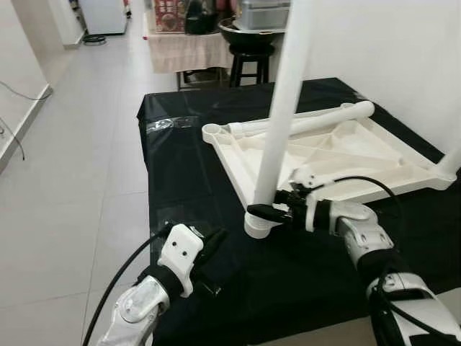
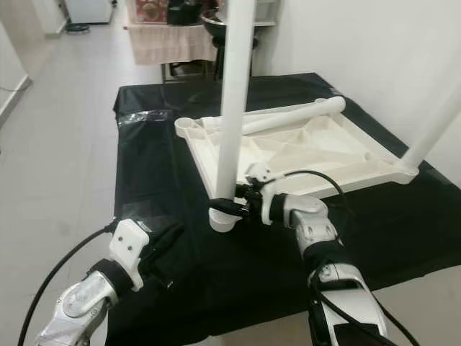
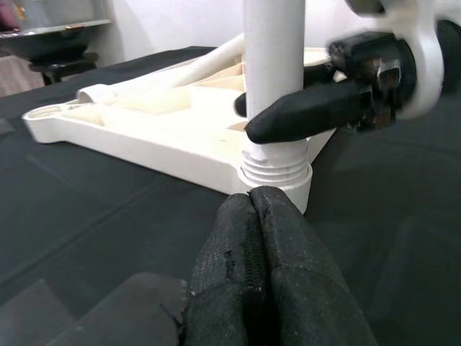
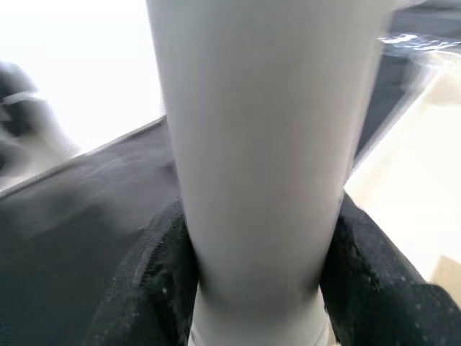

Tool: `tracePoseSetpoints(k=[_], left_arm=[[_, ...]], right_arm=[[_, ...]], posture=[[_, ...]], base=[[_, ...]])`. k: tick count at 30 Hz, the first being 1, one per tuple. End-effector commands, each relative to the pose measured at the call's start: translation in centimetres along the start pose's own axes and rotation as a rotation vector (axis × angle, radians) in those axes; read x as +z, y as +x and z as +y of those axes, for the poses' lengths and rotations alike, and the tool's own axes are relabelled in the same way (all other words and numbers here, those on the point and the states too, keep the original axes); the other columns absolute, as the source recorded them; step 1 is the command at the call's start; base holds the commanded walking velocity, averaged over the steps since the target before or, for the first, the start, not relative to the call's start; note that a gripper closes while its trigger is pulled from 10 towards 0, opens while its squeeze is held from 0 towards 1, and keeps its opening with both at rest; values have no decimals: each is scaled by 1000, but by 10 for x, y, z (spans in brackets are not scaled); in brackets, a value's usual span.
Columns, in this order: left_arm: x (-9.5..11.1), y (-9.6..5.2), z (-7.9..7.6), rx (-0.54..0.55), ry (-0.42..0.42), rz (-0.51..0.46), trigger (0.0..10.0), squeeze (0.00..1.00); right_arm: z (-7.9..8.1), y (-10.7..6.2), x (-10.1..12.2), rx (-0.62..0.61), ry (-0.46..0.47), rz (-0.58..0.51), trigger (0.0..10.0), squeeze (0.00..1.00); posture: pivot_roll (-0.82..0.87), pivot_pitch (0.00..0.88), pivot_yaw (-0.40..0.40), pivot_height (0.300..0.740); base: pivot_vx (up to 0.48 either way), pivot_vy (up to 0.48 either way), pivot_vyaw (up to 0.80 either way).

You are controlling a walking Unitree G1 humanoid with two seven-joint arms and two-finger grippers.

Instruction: Building children table

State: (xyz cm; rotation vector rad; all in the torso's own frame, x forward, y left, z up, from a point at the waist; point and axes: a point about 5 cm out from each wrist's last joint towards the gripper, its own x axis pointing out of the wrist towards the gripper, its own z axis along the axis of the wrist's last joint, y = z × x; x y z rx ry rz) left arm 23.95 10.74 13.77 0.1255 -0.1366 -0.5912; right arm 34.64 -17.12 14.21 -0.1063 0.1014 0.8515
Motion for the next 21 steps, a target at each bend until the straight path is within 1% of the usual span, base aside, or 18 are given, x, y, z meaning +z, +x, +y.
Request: tracePoseSetpoints(k=[1,2,3,4,5,6,7,8,10,11,12,13,14,15,16,17,20,21], left_arm=[[-3,-3,1,-4,-5,25,10000,0],[-3,-3,2,-3,-4,27,10000,0],[-3,-3,2,-3,-4,27,10000,0],[-3,-3,4,0,-4,27,10000,0],[-3,-3,4,0,-4,27,10000,0],[-3,-2,6,1,-4,28,10000,0],[-3,0,7,-1,0,28,10000,0],[-4,3,8,-4,1,29,10000,0],[-4,10,8,-25,7,28,10000,0],[-4,10,8,-25,7,28,10000,0],[-4,12,8,-35,9,29,10000,0],[-5,13,8,-35,-2,32,10000,0],[-5,13,8,-35,-2,32,10000,0],[-5,14,8,-32,-11,34,10000,0],[-6,15,9,-30,-16,36,10000,0],[-6,15,9,-30,-16,36,10000,0],[-7,19,8,-32,-23,38,10000,0],[-7,19,8,-32,-23,38,10000,0]], right_arm=[[10,-7,-14,-467,87,53,0,0],[18,-13,-18,-662,153,63,0,0],[18,-13,-18,-662,153,63,0,0],[48,-10,-19,-643,145,69,0,0],[48,-10,-19,-643,145,69,0,0],[68,-8,-17,-607,136,63,0,0],[76,-1,-11,-523,44,55,0,0],[72,2,-9,-516,22,59,0,0],[57,6,-11,-510,-16,85,0,0],[57,6,-11,-510,-16,85,0,0],[55,7,-10,-525,-4,90,3294,0],[55,10,-7,-504,11,85,10000,0],[55,10,-7,-504,11,85,10000,0],[56,11,-4,-501,23,81,10000,494],[60,16,0,-420,40,63,10000,1000],[60,16,0,-420,40,63,10000,1000],[61,23,16,-209,24,-32,10000,1000],[61,23,16,-209,24,-32,10000,1000]], posture=[[33,71,-56,740],[33,71,-56,740],[33,71,-56,740],[30,80,-43,740],[30,80,-43,740],[27,78,-39,740],[14,67,-23,740],[10,57,-21,740],[27,57,-42,740],[27,57,-42,740],[24,56,-44,740],[20,57,-39,740],[20,57,-39,740],[19,56,-40,740],[16,52,-41,740],[16,52,-41,740],[0,45,-39,740],[0,45,-39,740]], base=[[0,0,0],[0,0,0],[0,0,0],[0,0,0],[0,0,0],[0,0,0],[0,0,0],[0,0,0],[0,0,0],[0,0,0],[0,0,0],[0,0,0],[0,0,0],[0,0,0],[0,0,0],[0,0,0],[0,0,0],[0,0,0]])
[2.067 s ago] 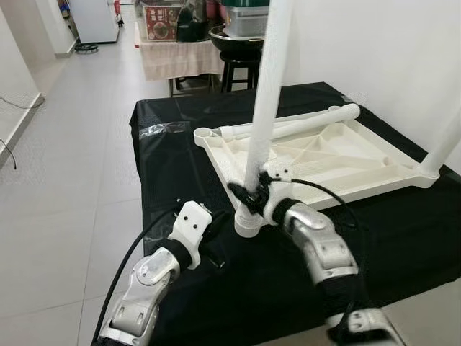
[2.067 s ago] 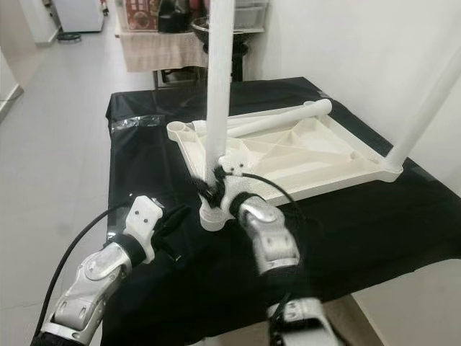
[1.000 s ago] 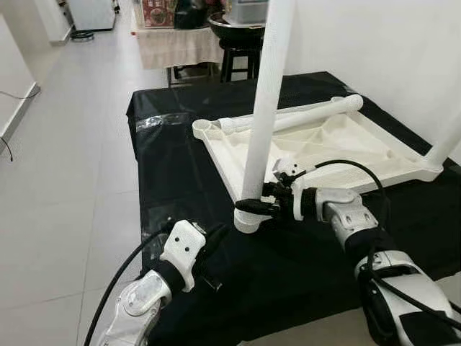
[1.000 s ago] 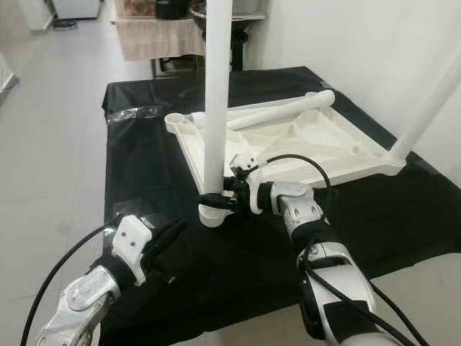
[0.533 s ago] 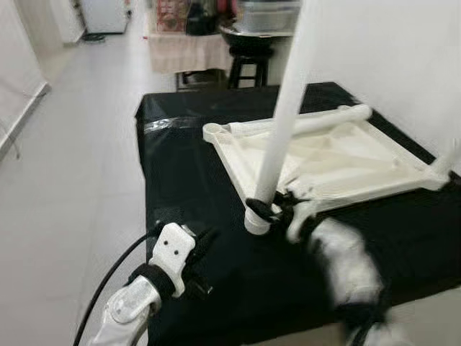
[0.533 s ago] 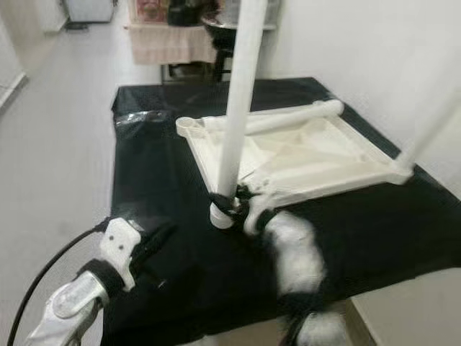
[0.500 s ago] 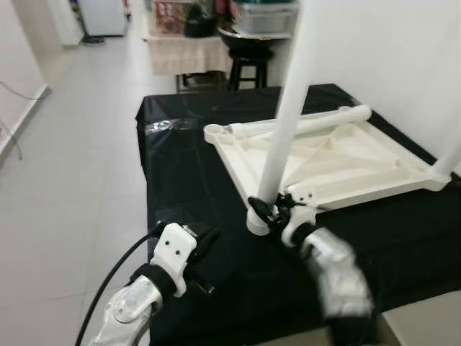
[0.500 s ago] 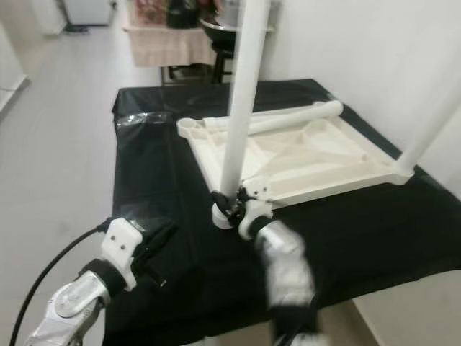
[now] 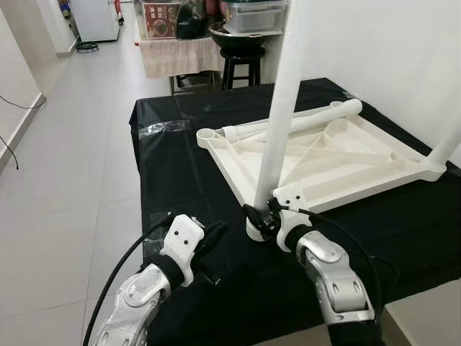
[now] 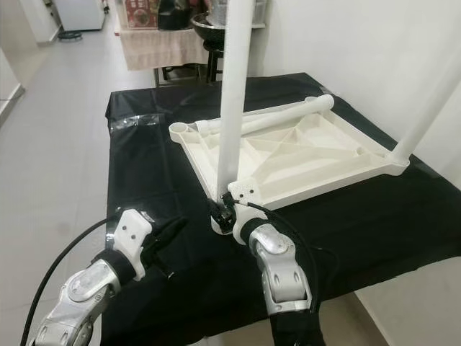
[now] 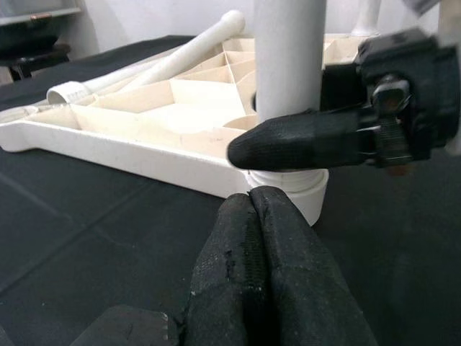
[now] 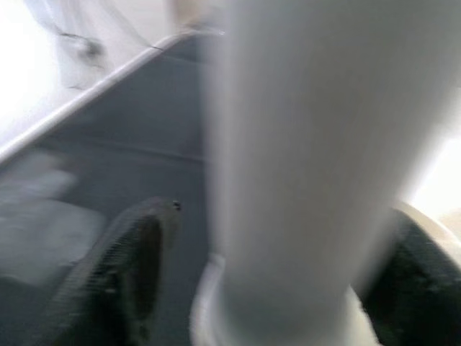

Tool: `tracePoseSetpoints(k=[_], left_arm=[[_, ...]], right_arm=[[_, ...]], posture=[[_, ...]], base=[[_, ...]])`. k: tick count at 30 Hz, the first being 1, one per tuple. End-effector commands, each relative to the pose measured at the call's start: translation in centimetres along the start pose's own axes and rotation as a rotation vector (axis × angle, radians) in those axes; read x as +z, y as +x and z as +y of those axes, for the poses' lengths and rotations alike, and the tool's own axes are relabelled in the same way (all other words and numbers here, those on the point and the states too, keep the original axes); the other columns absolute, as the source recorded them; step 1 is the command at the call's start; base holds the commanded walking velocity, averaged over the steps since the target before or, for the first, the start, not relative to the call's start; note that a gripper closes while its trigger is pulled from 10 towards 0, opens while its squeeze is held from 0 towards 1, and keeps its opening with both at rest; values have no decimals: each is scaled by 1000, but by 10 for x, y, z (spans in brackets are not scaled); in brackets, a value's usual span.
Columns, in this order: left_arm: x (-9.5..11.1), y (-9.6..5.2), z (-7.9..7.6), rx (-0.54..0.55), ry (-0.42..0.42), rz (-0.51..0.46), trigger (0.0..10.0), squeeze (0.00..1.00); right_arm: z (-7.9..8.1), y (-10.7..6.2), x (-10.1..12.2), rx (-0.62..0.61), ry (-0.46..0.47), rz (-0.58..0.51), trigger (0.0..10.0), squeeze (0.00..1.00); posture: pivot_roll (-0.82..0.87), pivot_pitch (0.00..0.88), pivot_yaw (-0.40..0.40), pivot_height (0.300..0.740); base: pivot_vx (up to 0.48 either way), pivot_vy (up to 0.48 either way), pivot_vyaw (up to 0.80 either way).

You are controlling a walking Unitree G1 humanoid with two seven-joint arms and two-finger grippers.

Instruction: Building children table

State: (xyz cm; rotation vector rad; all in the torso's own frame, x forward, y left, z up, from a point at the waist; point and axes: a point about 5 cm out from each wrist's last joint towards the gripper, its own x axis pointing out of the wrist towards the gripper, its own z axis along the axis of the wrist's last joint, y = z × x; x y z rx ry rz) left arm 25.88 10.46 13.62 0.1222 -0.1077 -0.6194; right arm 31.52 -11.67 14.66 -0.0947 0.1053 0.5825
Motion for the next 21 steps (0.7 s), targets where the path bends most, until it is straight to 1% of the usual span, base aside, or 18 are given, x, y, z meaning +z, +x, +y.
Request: tracePoseSetpoints(k=[1,2,3,4,6,8,9,10,11,13,14,15,16,21], left_arm=[[-3,4,0,-8,-16,15,10000,0],[-4,5,0,-17,-17,17,10000,0],[-4,7,0,-25,-18,19,10000,0],[-4,8,0,-30,-17,20,10000,0],[-5,8,0,-33,-16,20,10000,0],[-5,10,-1,-37,-22,21,10000,0],[-6,10,-1,-39,-25,21,10000,0],[-6,10,-1,-39,-25,21,10000,0],[-6,11,-2,-40,-27,21,10000,0],[-6,11,-2,-42,-28,21,10000,0],[-6,11,-2,-43,-30,21,10000,0],[-6,11,-2,-43,-30,21,10000,0],[-6,11,-2,-45,-31,21,10000,0],[-6,11,-2,-46,-34,21,10000,0]], right_arm=[[3,5,13,151,-13,-78,10000,1000],[2,9,20,265,-36,-106,10000,78],[2,12,24,354,-54,-122,10000,0],[1,14,27,404,-64,-127,10000,0],[0,15,28,425,-68,-129,10000,0],[-10,22,32,525,-55,-111,10000,0],[-17,27,38,626,-53,-74,10000,0],[-17,27,38,626,-53,-74,10000,0],[-19,31,40,641,-71,-50,10000,0],[-20,34,42,650,-75,-37,10000,0],[-21,36,44,673,-70,-27,6510,0],[-21,36,44,673,-70,-27,6510,0],[-23,37,45,688,-64,-20,0,0],[-29,37,47,721,-49,-30,0,0]], posture=[[1,41,-41,740],[3,35,-42,740],[3,35,-42,740],[3,35,-42,740],[3,35,-42,740],[18,27,-51,740],[22,26,-53,740],[22,26,-53,740],[23,27,-55,740],[24,27,-57,740],[28,27,-60,740],[28,27,-60,740],[30,29,-61,740],[30,34,-61,740]], base=[[0,0,0],[0,0,0],[0,0,0],[0,0,0],[0,0,0],[0,0,0],[0,0,0],[0,0,0],[0,0,0],[0,0,0],[0,0,0],[0,0,0],[0,0,0],[0,0,0]])
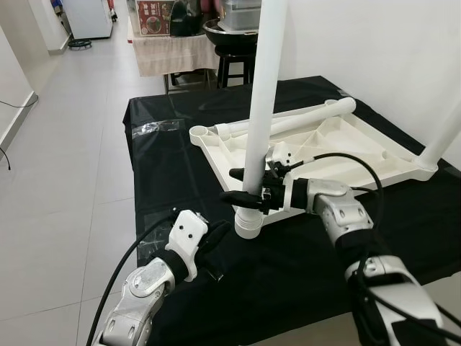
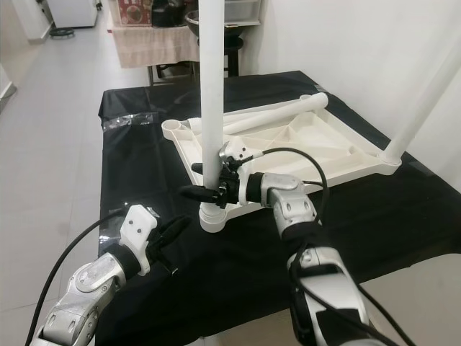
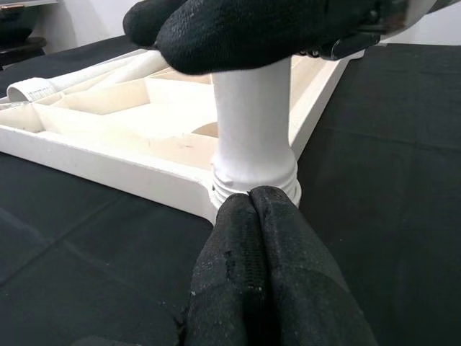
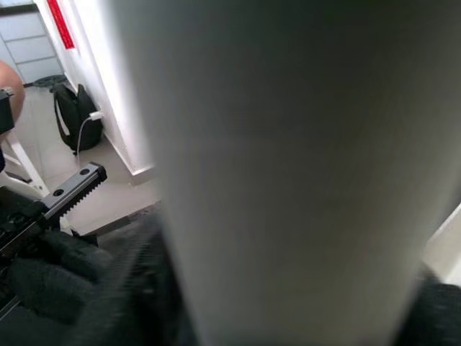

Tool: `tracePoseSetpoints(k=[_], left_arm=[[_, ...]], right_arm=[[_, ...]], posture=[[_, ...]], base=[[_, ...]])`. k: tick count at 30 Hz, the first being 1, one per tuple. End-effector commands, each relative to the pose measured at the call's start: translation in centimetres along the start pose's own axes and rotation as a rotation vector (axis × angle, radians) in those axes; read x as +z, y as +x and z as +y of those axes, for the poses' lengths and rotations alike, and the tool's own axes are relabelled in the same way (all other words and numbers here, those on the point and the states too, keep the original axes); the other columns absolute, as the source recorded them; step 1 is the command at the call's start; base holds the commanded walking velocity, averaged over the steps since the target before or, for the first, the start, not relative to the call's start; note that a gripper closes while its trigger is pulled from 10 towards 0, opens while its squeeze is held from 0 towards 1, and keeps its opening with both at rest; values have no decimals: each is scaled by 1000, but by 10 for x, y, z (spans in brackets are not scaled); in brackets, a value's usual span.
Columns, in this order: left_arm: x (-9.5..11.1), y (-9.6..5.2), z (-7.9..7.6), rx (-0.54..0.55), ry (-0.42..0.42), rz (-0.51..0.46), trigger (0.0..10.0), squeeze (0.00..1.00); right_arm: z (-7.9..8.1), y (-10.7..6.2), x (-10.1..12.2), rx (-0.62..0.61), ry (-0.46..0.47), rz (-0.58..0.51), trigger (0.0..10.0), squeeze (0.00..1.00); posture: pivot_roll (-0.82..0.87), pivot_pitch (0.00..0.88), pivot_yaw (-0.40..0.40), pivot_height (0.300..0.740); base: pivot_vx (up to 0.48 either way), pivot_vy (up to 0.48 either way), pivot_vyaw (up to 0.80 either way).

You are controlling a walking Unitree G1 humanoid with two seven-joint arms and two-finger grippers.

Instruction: Building children table

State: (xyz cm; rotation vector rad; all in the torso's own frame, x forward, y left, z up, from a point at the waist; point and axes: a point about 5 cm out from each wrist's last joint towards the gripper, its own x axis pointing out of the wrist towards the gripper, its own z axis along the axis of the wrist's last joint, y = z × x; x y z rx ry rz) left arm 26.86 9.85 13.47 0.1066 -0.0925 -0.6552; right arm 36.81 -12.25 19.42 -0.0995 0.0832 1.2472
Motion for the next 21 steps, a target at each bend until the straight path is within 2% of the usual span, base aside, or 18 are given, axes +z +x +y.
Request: tracePoseSetpoints(k=[1,10,12,13,14,15,20,21], left_arm=[[-4,0,-3,-11,-15,14,10000,0],[-4,0,-3,-15,-19,13,10000,0],[-4,0,-4,-13,-20,11,10000,0],[-4,-1,-4,-12,-21,11,10000,0],[-4,-1,-3,-11,-21,11,10000,0],[-4,-1,-2,-13,-26,14,10000,0],[-4,-1,-2,-14,-28,15,10000,0],[-5,0,-2,-19,-25,19,10000,0]], right_arm=[[4,5,-3,52,6,-2,0,0],[-2,-5,-7,-39,-22,-28,0,0],[-6,-14,-12,-241,-2,-52,0,0],[-4,-10,-24,-459,37,-43,0,0],[-2,-9,-32,-613,64,-29,0,0],[17,-5,-54,-906,186,3,0,0],[24,-7,-61,-982,230,13,0,0],[32,7,-59,-887,147,27,0,0]], posture=[[26,36,-57,740],[17,47,-54,740],[13,53,-63,740],[6,54,-68,740],[3,54,-68,740],[-3,59,-57,740],[-3,59,-57,740],[-15,40,-45,740]], base=[[0,0,0],[0,0,0],[0,0,0],[0,0,0],[0,0,0],[0,0,0],[0,0,0],[0,0,0]])
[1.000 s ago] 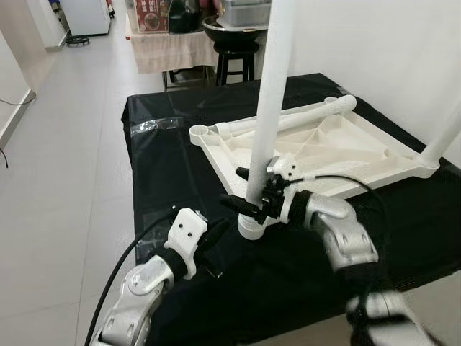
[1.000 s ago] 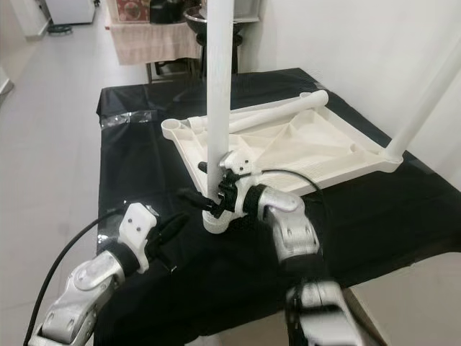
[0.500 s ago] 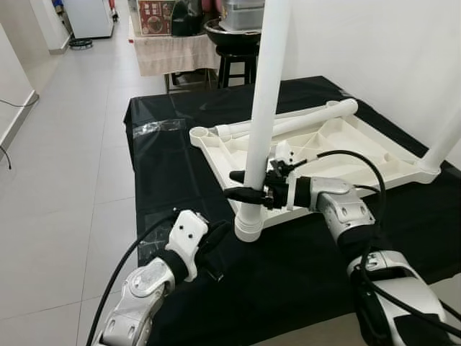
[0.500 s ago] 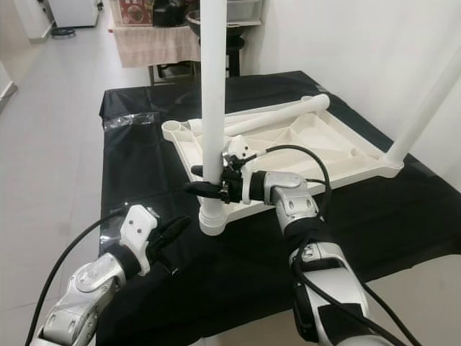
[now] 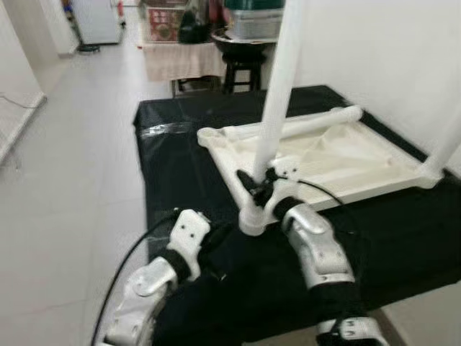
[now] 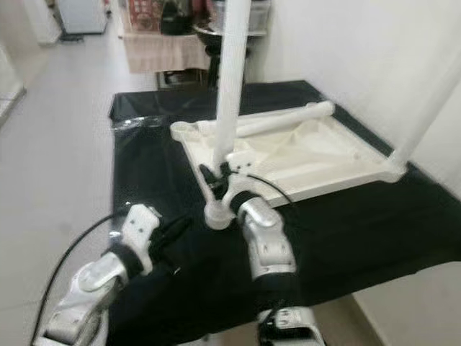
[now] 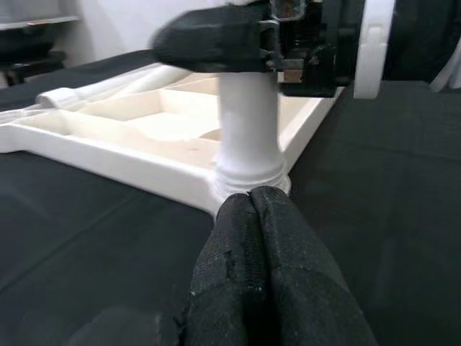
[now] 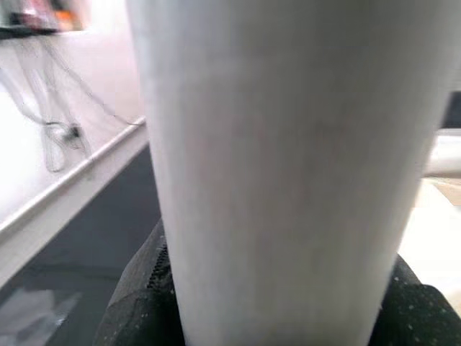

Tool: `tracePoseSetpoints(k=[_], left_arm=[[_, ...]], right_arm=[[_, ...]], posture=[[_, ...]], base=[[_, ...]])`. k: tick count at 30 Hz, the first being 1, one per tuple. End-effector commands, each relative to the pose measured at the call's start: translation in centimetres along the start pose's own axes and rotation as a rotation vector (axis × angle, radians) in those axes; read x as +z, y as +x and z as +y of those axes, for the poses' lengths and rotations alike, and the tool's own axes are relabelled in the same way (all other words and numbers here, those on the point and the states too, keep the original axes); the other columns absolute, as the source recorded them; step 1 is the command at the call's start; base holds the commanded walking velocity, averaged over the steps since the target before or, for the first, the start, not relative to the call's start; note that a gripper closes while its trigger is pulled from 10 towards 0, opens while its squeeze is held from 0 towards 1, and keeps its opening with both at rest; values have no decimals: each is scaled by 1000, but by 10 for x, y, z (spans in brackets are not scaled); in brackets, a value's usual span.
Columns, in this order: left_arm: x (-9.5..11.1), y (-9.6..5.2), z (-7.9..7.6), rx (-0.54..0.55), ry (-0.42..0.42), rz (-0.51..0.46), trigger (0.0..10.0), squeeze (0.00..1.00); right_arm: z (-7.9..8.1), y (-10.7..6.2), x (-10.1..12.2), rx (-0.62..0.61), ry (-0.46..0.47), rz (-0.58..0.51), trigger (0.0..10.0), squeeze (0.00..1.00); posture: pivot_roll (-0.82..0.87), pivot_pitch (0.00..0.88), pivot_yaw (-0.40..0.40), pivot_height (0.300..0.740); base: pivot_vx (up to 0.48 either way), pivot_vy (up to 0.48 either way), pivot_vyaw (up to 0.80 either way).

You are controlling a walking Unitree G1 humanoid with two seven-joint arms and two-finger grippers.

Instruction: Building children table

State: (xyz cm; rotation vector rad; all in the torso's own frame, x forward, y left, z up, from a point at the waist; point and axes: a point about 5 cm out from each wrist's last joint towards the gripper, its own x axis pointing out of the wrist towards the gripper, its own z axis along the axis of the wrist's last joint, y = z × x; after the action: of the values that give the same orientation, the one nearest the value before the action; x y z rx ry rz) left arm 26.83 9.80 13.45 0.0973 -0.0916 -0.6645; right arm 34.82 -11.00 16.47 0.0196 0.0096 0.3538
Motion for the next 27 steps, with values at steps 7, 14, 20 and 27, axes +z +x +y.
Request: tracePoseSetpoints(k=[7,14,20,27], left_arm=[[-7,3,-1,16,-12,17,10000,0],[-8,4,0,11,-18,20,10000,0],[-8,4,0,6,-25,19,10000,0],[-8,4,0,16,-28,16,10000,0]], right_arm=[[17,-1,-32,147,-54,139,0,0],[24,2,-1,349,-3,21,10000,1000],[22,7,29,735,-76,-62,10000,984],[10,20,40,871,-129,-1,10000,0]], posture=[[-1,31,-69,740],[-5,19,-57,740],[-5,17,-53,740],[10,21,-66,740]], base=[[0,0,0],[0,0,0],[0,0,0],[0,0,0]])
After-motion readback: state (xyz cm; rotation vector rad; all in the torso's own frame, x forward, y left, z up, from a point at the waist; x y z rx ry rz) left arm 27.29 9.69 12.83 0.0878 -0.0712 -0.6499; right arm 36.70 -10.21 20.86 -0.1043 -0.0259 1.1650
